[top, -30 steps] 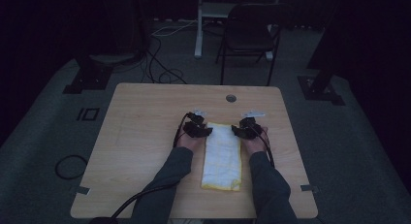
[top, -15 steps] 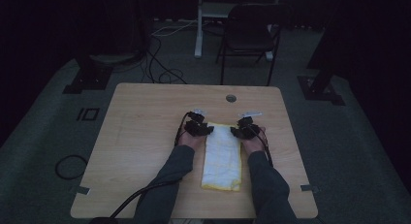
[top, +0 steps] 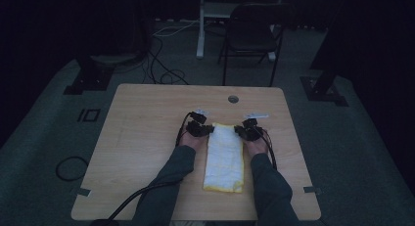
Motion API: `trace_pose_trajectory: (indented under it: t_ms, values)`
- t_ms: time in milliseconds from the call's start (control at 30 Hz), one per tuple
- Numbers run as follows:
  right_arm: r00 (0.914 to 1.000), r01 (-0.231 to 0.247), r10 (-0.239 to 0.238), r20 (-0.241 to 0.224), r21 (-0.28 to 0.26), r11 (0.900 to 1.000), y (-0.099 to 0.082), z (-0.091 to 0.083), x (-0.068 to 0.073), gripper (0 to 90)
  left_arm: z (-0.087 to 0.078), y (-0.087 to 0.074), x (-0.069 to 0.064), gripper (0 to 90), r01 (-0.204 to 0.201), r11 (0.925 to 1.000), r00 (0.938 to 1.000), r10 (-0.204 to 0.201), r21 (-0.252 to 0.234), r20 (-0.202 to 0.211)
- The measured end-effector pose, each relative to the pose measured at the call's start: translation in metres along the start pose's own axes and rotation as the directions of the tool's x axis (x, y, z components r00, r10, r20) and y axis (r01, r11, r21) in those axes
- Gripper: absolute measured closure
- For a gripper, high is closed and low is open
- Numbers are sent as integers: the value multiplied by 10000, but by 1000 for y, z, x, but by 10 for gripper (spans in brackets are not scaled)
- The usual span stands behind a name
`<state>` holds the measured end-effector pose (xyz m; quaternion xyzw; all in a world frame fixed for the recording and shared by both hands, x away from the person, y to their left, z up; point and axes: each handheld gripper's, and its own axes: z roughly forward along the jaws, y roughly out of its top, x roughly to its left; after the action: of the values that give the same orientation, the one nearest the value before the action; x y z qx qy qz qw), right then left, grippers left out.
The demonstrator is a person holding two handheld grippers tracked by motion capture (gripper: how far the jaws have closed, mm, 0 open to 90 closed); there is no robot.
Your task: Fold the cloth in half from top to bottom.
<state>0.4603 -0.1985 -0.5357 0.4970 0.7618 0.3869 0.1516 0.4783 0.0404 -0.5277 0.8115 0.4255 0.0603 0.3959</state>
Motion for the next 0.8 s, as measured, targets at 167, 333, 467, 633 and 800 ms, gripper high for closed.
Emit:
trace_pose_trajectory:
  t_ms: [167,333,467,633,800]
  values:
    - [10000,79,-79,20,-241,9997,2,-6,1,859,-4,4,-2,866,-20,9998,10000,21,-214,64]
    - [9997,-180,172,-150,-577,9982,1,-12,-2,860,-8,6,-5,866,-107,9991,9999,111,-411,92]
    - [9996,-244,229,-189,-804,9965,1,-17,-2,861,-11,9,-7,866,-170,9982,9997,178,-569,147]
    - [9998,-177,165,-106,-1205,9926,5,-26,-1,861,-18,14,-12,866,-301,9964,9995,309,-792,81]
    - [9998,-131,113,-133,-1478,9889,9,-34,1,861,-28,17,-17,866,-477,9921,9988,484,-1163,31]
